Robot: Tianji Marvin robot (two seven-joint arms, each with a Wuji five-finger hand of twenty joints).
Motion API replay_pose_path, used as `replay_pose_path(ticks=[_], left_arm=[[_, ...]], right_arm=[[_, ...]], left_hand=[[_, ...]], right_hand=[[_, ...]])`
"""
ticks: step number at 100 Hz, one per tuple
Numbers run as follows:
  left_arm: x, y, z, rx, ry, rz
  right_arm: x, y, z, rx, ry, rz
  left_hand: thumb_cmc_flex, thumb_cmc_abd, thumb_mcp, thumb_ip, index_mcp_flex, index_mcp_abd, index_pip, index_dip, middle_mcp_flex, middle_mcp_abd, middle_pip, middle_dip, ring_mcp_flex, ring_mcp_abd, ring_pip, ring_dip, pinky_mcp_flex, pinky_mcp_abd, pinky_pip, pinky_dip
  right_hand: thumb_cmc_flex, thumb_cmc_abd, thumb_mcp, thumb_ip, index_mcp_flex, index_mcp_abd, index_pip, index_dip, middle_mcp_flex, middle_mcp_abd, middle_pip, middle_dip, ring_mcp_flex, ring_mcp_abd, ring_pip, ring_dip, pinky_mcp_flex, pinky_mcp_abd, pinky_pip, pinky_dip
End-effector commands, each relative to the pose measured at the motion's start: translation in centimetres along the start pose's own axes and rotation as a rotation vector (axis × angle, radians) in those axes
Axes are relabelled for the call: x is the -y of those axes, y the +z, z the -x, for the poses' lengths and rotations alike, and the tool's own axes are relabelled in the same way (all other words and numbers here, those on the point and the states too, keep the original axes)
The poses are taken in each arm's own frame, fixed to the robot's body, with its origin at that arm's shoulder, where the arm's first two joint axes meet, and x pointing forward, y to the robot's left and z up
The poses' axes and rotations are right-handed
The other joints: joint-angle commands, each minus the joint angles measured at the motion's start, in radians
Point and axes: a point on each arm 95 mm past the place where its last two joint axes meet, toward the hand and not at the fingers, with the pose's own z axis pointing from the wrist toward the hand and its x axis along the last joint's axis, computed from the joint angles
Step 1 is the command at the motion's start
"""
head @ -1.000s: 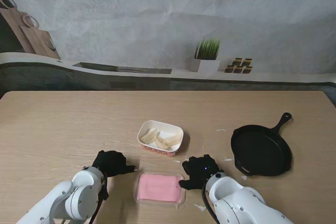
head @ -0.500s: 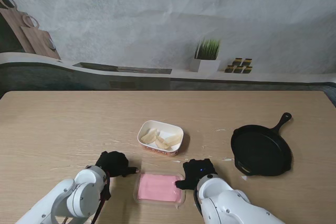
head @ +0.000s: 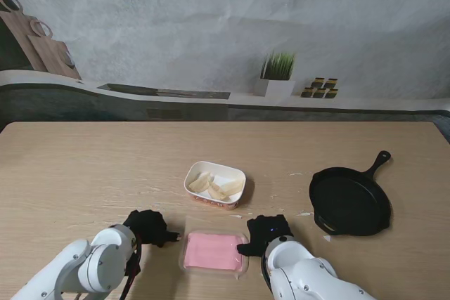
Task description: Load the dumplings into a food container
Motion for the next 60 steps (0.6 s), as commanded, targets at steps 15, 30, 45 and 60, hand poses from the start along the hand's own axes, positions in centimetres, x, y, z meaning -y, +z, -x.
replay_pose_path(ticks=[15,30,45,60], left_arm=[[-2.5,0.0,-1.1,-0.016,-0.05,0.136],[-2.7,-0.1,-1.5,-0.025,-0.114,0.156],[-2.8,0.0,-1.6,-0.024,-0.125,0.169],[-3.0,0.3,-1.5,-0.019,-0.124,0.19]], right_arm=[[1.7,-0.1,-0.9,-0.004,0.048,-0.072],[1.7,-0.1,-1.1,-0.005,0.078,-0.083],[1.5,0.0,-1.5,-0.003,0.084,-0.101],[1.3,0.4,-2.0,-0.002,0.074,-0.128]], left_hand=[[0.022,0.008,-0.004,-0.016,-0.006,0.0,-0.044,-0.028,-0.044,-0.003,-0.004,0.0,-0.043,-0.003,-0.021,-0.018,0.065,0.039,-0.027,-0.028],[0.037,-0.001,0.016,-0.014,0.005,0.007,-0.043,-0.032,-0.037,0.001,0.002,-0.001,-0.039,-0.001,-0.022,-0.019,0.063,0.036,-0.031,-0.028],[0.039,-0.007,0.031,-0.016,0.009,0.009,-0.041,-0.035,-0.032,0.002,0.003,-0.004,-0.037,-0.003,-0.022,-0.021,0.049,0.028,-0.04,-0.028],[0.039,-0.007,0.044,-0.018,0.011,0.008,-0.041,-0.04,-0.032,-0.002,0.001,-0.008,-0.036,-0.008,-0.025,-0.024,0.031,0.019,-0.056,-0.03]], right_hand=[[-0.01,0.053,-0.002,0.053,0.056,-0.023,-0.008,-0.017,0.003,0.033,0.033,0.01,0.003,0.071,0.033,0.015,0.0,-0.012,0.046,0.038],[0.022,0.048,0.008,0.054,0.059,-0.024,-0.006,-0.016,0.004,0.034,0.034,0.011,0.001,0.073,0.037,0.016,-0.004,-0.013,0.045,0.041],[0.051,0.039,0.018,0.056,0.057,-0.025,-0.002,-0.014,0.003,0.028,0.036,0.012,-0.006,0.069,0.036,0.017,-0.015,-0.018,0.041,0.044],[0.067,0.032,0.026,0.058,0.061,-0.033,-0.001,-0.014,0.003,0.022,0.034,0.011,-0.007,0.063,0.035,0.016,-0.015,-0.021,0.039,0.046]])
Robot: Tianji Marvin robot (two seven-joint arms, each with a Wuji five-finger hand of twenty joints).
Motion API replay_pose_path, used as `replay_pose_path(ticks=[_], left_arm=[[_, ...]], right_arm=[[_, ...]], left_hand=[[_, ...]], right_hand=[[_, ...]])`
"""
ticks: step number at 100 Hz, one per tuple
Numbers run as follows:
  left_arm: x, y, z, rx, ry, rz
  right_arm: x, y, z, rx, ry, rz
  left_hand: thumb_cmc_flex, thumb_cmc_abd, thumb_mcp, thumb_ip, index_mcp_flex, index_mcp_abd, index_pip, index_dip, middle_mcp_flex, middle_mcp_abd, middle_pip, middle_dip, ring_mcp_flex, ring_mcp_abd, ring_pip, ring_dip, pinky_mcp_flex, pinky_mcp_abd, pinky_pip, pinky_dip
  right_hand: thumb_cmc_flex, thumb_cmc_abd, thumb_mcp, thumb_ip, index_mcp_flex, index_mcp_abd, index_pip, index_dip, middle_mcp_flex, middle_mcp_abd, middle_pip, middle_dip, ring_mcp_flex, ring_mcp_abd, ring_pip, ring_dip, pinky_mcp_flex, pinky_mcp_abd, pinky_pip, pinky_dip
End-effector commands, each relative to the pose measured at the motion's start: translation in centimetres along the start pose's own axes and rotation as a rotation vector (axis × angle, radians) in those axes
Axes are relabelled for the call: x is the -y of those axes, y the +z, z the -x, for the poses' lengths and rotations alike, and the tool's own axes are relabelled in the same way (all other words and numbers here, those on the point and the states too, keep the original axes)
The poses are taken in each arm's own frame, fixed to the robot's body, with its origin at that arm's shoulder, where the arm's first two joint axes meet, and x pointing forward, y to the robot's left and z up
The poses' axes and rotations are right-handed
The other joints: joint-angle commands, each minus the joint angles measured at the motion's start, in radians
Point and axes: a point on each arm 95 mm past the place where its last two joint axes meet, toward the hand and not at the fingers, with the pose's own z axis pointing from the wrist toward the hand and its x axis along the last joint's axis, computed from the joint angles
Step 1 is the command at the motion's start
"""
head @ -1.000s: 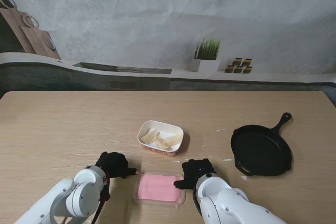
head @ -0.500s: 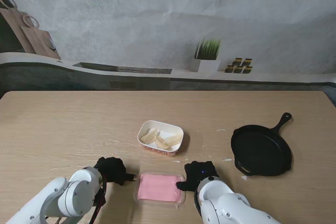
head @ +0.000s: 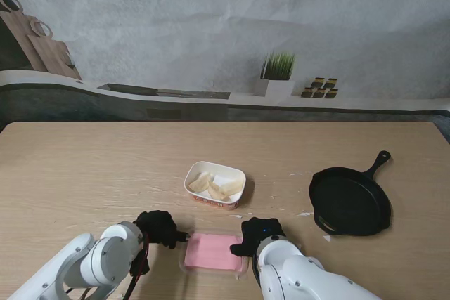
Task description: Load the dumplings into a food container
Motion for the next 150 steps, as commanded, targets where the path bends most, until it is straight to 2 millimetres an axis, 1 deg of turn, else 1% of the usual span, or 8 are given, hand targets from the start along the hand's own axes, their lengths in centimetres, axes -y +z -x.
replay_pose_path(ticks=[1,19,54,74,88,102,127,150], left_arm=[[-3.1,0.5,0.7,0.021,-0.024,0.115],[-3.2,0.7,0.8,0.025,-0.027,0.131],[-3.4,0.5,0.5,0.028,-0.06,0.147],[-3.2,0.3,0.6,0.032,-0.073,0.134],[-3.2,0.3,0.7,0.034,-0.073,0.134],[-3.0,0.0,0.8,0.033,-0.042,0.119],[-1.8,-1.3,1.0,0.042,0.1,0.027],[-1.9,-1.8,0.8,-0.008,0.097,-0.039]], right_arm=[[1.7,0.3,-0.3,-0.006,0.009,-0.081],[1.5,0.5,-1.0,0.013,0.065,-0.111],[0.5,0.3,-1.8,0.019,0.19,-0.127],[-0.2,-0.1,-2.0,0.016,0.286,-0.119],[-0.4,-0.5,-2.2,0.026,0.339,-0.086],[-0.2,-0.5,-2.1,0.044,0.276,-0.06],[0.0,-0.5,-1.7,0.061,0.137,-0.06],[0.1,-0.4,-1.7,0.054,0.131,-0.062]], left_hand=[[0.013,-0.008,0.019,-0.018,0.024,0.006,0.0,-0.012,0.008,-0.002,0.006,-0.008,0.002,-0.006,-0.006,-0.015,0.12,0.031,0.008,-0.036],[0.026,-0.011,0.04,-0.018,0.019,0.0,-0.009,-0.02,-0.001,-0.011,-0.002,-0.014,-0.004,-0.016,-0.017,-0.022,0.106,0.022,-0.011,-0.037],[0.029,-0.015,0.06,-0.02,0.008,-0.001,-0.021,-0.032,-0.016,-0.015,-0.007,-0.02,-0.014,-0.026,-0.029,-0.03,0.089,0.013,-0.034,-0.035],[0.028,-0.017,0.065,-0.022,-0.002,0.001,-0.032,-0.039,-0.028,-0.018,-0.014,-0.024,-0.022,-0.028,-0.038,-0.035,0.084,0.01,-0.044,-0.034],[0.025,-0.018,0.066,-0.023,-0.004,0.001,-0.035,-0.042,-0.031,-0.021,-0.015,-0.025,-0.025,-0.031,-0.041,-0.037,0.084,0.01,-0.045,-0.032],[0.005,-0.018,0.053,-0.026,-0.024,-0.011,-0.046,-0.046,-0.056,-0.027,-0.022,-0.027,-0.041,-0.037,-0.047,-0.039,0.077,0.007,-0.054,-0.032],[-0.056,-0.001,-0.038,-0.027,-0.079,-0.038,-0.031,-0.014,-0.118,-0.043,-0.017,-0.004,-0.082,-0.044,-0.048,-0.027,0.068,0.003,-0.066,-0.026],[-0.04,0.014,-0.099,-0.02,-0.254,-0.118,-0.15,-0.051,-0.247,-0.069,-0.077,-0.025,-0.156,-0.076,-0.095,-0.031,0.046,-0.011,-0.112,-0.026]], right_hand=[[0.015,0.02,0.019,0.058,0.058,-0.096,-0.034,-0.015,0.001,0.008,0.034,0.011,-0.008,0.062,0.024,0.012,-0.017,-0.023,0.034,0.033],[0.051,-0.007,0.043,0.062,0.06,-0.098,-0.033,-0.017,-0.005,0.003,0.033,0.011,-0.022,0.064,0.02,0.012,-0.034,-0.027,0.026,0.033],[0.207,-0.092,0.147,0.068,0.019,-0.084,-0.006,-0.01,-0.029,-0.005,0.026,0.009,-0.033,0.055,-0.009,0.001,-0.039,-0.021,0.014,0.022],[0.27,-0.146,0.209,0.061,-0.006,-0.077,0.015,-0.025,-0.04,-0.002,0.024,0.007,0.005,0.109,-0.189,-0.089,-0.004,0.063,-0.078,-0.048],[0.306,-0.209,0.255,0.056,-0.044,-0.073,0.029,-0.025,-0.061,-0.001,0.019,0.004,0.07,0.096,-0.233,-0.118,0.067,0.105,-0.113,-0.086],[0.276,-0.26,0.282,0.049,-0.085,-0.08,0.034,-0.028,-0.091,-0.008,0.012,0.0,0.049,0.073,-0.159,-0.084,0.054,0.062,-0.062,-0.076],[0.222,-0.258,0.267,0.047,-0.093,-0.078,0.04,-0.028,-0.092,-0.009,0.013,0.0,0.038,0.064,-0.109,-0.059,0.041,0.037,-0.027,-0.063],[0.197,-0.27,0.268,0.048,-0.08,-0.075,0.04,-0.029,-0.083,-0.004,0.016,0.001,0.042,0.065,-0.096,-0.053,0.04,0.035,-0.017,-0.06]])
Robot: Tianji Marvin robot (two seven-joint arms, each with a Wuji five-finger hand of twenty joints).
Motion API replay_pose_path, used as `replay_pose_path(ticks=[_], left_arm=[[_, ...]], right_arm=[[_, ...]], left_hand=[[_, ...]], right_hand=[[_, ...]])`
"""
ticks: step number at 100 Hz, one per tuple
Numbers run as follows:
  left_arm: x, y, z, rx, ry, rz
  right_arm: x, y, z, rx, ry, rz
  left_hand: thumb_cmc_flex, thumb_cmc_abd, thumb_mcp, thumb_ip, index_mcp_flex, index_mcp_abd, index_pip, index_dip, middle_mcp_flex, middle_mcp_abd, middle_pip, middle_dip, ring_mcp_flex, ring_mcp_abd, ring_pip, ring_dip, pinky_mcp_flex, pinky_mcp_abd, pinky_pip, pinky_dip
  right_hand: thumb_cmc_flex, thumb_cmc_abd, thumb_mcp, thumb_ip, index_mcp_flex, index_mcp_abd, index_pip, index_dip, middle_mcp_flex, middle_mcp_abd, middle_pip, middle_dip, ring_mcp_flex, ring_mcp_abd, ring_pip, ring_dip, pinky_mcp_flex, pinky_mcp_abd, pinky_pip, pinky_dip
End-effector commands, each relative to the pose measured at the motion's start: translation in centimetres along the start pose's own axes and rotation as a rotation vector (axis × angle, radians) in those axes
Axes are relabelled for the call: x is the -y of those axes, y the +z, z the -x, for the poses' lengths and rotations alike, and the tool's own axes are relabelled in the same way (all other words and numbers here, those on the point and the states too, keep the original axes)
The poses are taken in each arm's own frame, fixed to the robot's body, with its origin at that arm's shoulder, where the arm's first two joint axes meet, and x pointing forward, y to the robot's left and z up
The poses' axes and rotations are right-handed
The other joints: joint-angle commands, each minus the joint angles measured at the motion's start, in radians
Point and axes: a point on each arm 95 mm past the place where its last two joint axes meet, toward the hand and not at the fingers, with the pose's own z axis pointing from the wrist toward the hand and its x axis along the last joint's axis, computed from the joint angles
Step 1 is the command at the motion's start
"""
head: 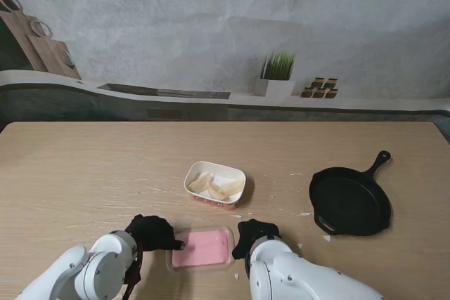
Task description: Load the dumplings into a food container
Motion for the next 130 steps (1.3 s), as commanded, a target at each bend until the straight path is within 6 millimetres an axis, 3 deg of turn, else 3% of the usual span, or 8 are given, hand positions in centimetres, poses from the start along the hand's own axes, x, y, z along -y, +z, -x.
replay_pose_path(ticks=[1,21,31,40,54,80,112,130], left_arm=[[-1.0,-0.2,-0.1,-0.001,-0.028,0.015],[-0.4,-1.6,0.0,-0.042,-0.057,-0.099],[0.1,-2.3,0.5,-0.03,-0.024,-0.107],[0.1,-2.6,1.2,-0.008,0.038,-0.072],[-0.4,-2.0,1.6,0.036,0.092,-0.031],[-0.9,0.1,1.1,0.049,0.104,0.037],[-1.6,0.7,0.0,0.03,0.017,0.082],[-1.8,0.7,-0.1,0.031,-0.009,0.089]], right_arm=[[0.5,-0.1,-0.4,-0.013,0.006,-0.023],[0.2,0.1,-0.4,-0.016,-0.002,-0.028],[0.1,0.2,-0.4,-0.01,0.006,-0.019],[-0.1,0.2,-0.4,-0.005,0.013,-0.006],[-0.4,0.3,-0.5,-0.001,0.005,0.003],[-0.9,1.0,-0.9,0.011,-0.012,0.007],[-0.8,0.6,-2.2,0.0,0.031,-0.059],[-1.1,0.0,-2.7,0.007,0.092,-0.082]], left_hand=[[-0.011,0.015,-0.022,-0.02,-0.058,-0.029,-0.1,-0.046,-0.033,-0.027,-0.013,-0.004,-0.022,-0.002,-0.013,-0.011,-0.015,0.003,-0.019,-0.003],[0.005,0.006,0.001,-0.017,-0.051,-0.048,-0.076,-0.043,-0.034,-0.03,0.002,-0.001,-0.02,-0.001,-0.005,-0.005,-0.014,0.008,-0.036,-0.003],[0.03,0.001,0.035,-0.017,0.01,-0.021,0.005,-0.012,-0.007,-0.031,0.017,0.003,-0.001,0.002,0.007,0.0,-0.013,0.01,-0.026,0.018],[0.069,-0.02,0.045,-0.035,0.036,-0.019,0.02,-0.026,0.025,-0.045,-0.003,-0.017,0.019,-0.004,-0.002,-0.011,-0.005,0.01,-0.025,0.027],[0.046,0.006,0.066,-0.02,0.092,0.035,0.048,-0.016,0.063,-0.027,-0.003,-0.034,0.043,0.007,-0.002,-0.023,-0.001,0.012,-0.03,0.02],[0.04,0.036,0.042,-0.021,0.025,0.052,-0.084,-0.064,-0.038,-0.041,-0.032,-0.049,-0.03,-0.014,-0.033,-0.03,-0.013,0.002,-0.09,-0.008],[0.055,0.04,0.049,-0.019,0.039,0.064,-0.085,-0.07,-0.035,-0.036,-0.023,-0.051,-0.03,-0.012,-0.032,-0.029,-0.012,0.004,-0.123,-0.016],[0.059,0.04,0.056,-0.02,0.038,0.066,-0.093,-0.077,-0.039,-0.037,-0.023,-0.052,-0.032,-0.013,-0.034,-0.03,-0.011,0.005,-0.137,-0.017]], right_hand=[[-0.026,-0.029,0.021,0.047,0.006,0.01,0.005,-0.013,-0.015,0.008,0.016,0.001,0.002,0.018,0.027,0.013,-0.013,-0.03,0.044,0.012],[-0.036,-0.02,0.015,0.046,0.012,0.012,0.002,-0.014,-0.011,0.01,0.016,0.002,0.005,0.016,0.032,0.015,-0.012,-0.031,0.048,0.013],[-0.041,-0.006,0.009,0.045,0.012,0.018,0.001,-0.015,-0.013,0.015,0.016,0.003,0.003,0.019,0.034,0.016,-0.014,-0.031,0.051,0.014],[-0.061,0.012,-0.006,0.043,0.012,0.023,-0.002,-0.016,-0.019,0.02,0.014,0.002,-0.007,0.025,0.034,0.017,-0.022,-0.031,0.051,0.014],[-0.096,0.046,-0.032,0.041,0.01,0.025,-0.005,-0.017,-0.024,0.021,0.013,0.002,-0.014,0.025,0.035,0.018,-0.027,-0.034,0.052,0.016],[-0.119,0.072,-0.056,0.041,0.007,0.026,-0.012,-0.021,-0.033,0.021,0.01,0.0,-0.031,0.029,0.032,0.019,-0.044,-0.039,0.051,0.019],[-0.104,0.078,-0.063,0.044,0.034,0.025,-0.027,-0.029,-0.027,0.024,0.013,-0.001,-0.05,0.037,0.02,0.016,-0.059,-0.034,0.043,0.022],[-0.067,0.063,-0.048,0.046,0.028,0.02,-0.031,-0.029,-0.033,0.007,0.01,-0.002,-0.103,0.041,-0.065,-0.018,-0.102,-0.028,-0.032,-0.005]])
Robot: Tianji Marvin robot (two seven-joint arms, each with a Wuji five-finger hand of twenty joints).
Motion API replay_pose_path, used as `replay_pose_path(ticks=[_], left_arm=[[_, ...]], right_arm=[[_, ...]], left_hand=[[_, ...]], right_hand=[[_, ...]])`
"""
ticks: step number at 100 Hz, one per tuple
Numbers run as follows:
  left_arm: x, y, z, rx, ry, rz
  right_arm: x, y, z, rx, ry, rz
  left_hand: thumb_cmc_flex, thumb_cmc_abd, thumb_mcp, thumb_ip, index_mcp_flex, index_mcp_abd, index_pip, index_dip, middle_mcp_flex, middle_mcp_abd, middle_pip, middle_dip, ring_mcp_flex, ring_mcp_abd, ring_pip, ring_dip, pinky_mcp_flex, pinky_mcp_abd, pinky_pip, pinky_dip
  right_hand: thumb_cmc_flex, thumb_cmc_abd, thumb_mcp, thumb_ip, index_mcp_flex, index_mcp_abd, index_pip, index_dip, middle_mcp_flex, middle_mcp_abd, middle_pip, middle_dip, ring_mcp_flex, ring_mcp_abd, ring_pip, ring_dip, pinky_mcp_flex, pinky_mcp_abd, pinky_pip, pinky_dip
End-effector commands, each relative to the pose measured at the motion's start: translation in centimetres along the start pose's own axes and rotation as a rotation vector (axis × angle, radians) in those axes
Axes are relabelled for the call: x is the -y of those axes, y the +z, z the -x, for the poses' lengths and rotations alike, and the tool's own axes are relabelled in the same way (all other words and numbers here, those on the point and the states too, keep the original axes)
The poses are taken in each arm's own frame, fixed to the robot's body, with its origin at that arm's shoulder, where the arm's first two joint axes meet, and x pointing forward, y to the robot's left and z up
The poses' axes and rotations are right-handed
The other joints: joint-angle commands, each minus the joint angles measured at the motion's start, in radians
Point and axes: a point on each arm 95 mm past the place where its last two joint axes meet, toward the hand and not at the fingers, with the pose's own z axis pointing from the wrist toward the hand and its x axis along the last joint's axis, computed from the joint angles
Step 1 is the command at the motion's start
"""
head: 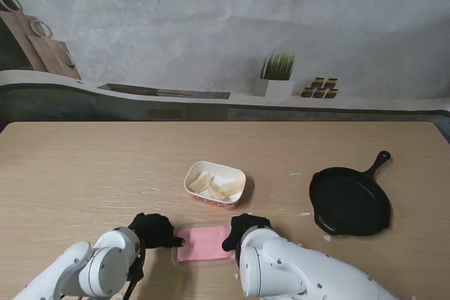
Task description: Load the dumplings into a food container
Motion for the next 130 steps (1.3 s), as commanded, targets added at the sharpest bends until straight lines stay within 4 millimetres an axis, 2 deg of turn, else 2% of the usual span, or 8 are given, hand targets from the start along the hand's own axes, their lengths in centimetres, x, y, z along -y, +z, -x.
replay_pose_path(ticks=[1,11,22,32,49,68,101,130], left_arm=[[-2.1,0.2,0.3,0.015,-0.009,0.066],[-2.1,0.2,0.3,0.015,-0.024,0.064],[-2.1,0.2,0.3,0.014,-0.025,0.062],[-2.1,0.2,0.3,0.013,-0.025,0.067],[-2.1,0.2,0.4,0.012,-0.019,0.063],[-2.1,0.3,0.5,0.014,-0.019,0.062],[-2.2,0.3,0.5,0.013,-0.021,0.067],[-2.1,0.3,0.5,0.011,-0.023,0.068]], right_arm=[[0.7,-0.9,-1.0,0.015,0.072,-0.028],[0.6,-1.2,-1.2,0.018,0.155,-0.02],[0.5,-1.4,-1.3,0.009,0.212,0.007],[0.4,-1.7,-1.3,0.014,0.253,0.009],[0.2,-1.6,-0.4,0.008,0.14,0.106],[-0.3,-1.1,0.4,0.05,-0.001,0.139],[0.8,1.3,0.6,0.128,-0.031,0.063],[1.8,1.8,0.4,0.151,-0.006,-0.007]], left_hand=[[0.018,0.017,0.008,-0.016,-0.025,-0.025,-0.1,-0.048,-0.035,-0.014,-0.067,-0.047,0.001,-0.014,-0.052,-0.042,-0.01,0.005,-0.022,-0.014],[0.021,0.015,0.011,-0.016,-0.025,-0.022,-0.104,-0.051,-0.037,-0.013,-0.067,-0.048,-0.001,-0.015,-0.053,-0.043,-0.011,0.005,-0.028,-0.014],[0.021,0.016,0.014,-0.017,-0.023,-0.025,-0.106,-0.054,-0.039,-0.016,-0.068,-0.049,-0.003,-0.019,-0.057,-0.045,-0.011,0.005,-0.033,-0.014],[0.019,0.014,0.014,-0.018,-0.026,-0.026,-0.108,-0.056,-0.041,-0.017,-0.069,-0.05,-0.004,-0.022,-0.063,-0.049,-0.011,0.005,-0.04,-0.015],[0.018,0.014,0.016,-0.018,-0.025,-0.029,-0.108,-0.057,-0.04,-0.018,-0.068,-0.051,-0.001,-0.025,-0.065,-0.052,-0.009,0.005,-0.044,-0.014],[0.017,0.014,0.016,-0.018,-0.026,-0.026,-0.107,-0.058,-0.042,-0.018,-0.068,-0.051,-0.003,-0.024,-0.066,-0.054,-0.009,0.005,-0.049,-0.012],[0.016,0.015,0.017,-0.018,-0.027,-0.029,-0.107,-0.06,-0.043,-0.02,-0.069,-0.052,-0.004,-0.026,-0.067,-0.055,-0.009,0.005,-0.052,-0.009],[0.018,0.014,0.018,-0.018,-0.025,-0.028,-0.106,-0.06,-0.043,-0.02,-0.069,-0.052,-0.005,-0.026,-0.069,-0.057,-0.009,0.006,-0.057,-0.009]], right_hand=[[0.021,-0.003,0.009,0.046,-0.003,-0.057,-0.003,-0.006,-0.025,0.004,0.01,-0.003,-0.02,0.042,-0.035,-0.018,-0.014,-0.013,-0.019,-0.008],[0.069,-0.038,0.037,0.045,-0.054,-0.056,0.017,0.003,-0.059,-0.002,0.002,-0.006,-0.016,0.057,-0.081,-0.04,0.008,0.022,-0.074,-0.038],[0.103,-0.077,0.078,0.047,-0.116,-0.083,0.074,0.026,-0.072,-0.021,0.0,-0.009,0.068,0.043,-0.116,-0.064,0.096,0.056,-0.099,-0.069],[0.128,-0.099,0.09,0.047,-0.142,-0.071,0.078,0.025,-0.086,-0.013,-0.003,-0.011,0.088,0.025,-0.097,-0.057,0.114,0.052,-0.086,-0.075],[0.086,-0.072,0.067,0.043,-0.152,-0.064,0.072,0.015,-0.094,-0.011,-0.001,-0.012,0.058,0.009,0.016,-0.002,0.086,-0.006,0.008,-0.043],[0.009,0.005,-0.004,0.041,-0.139,-0.047,0.041,-0.003,-0.109,0.018,-0.005,-0.013,0.029,0.029,0.065,0.024,0.055,-0.011,0.049,-0.018],[-0.058,0.08,-0.062,0.038,-0.083,-0.054,-0.009,-0.023,-0.13,0.015,-0.007,-0.019,-0.032,0.032,0.059,0.027,-0.007,-0.038,0.042,0.003],[-0.059,0.089,-0.068,0.038,-0.007,-0.06,-0.034,-0.033,-0.116,0.008,-0.004,-0.019,-0.054,0.03,0.057,0.029,-0.033,-0.053,0.035,0.018]])
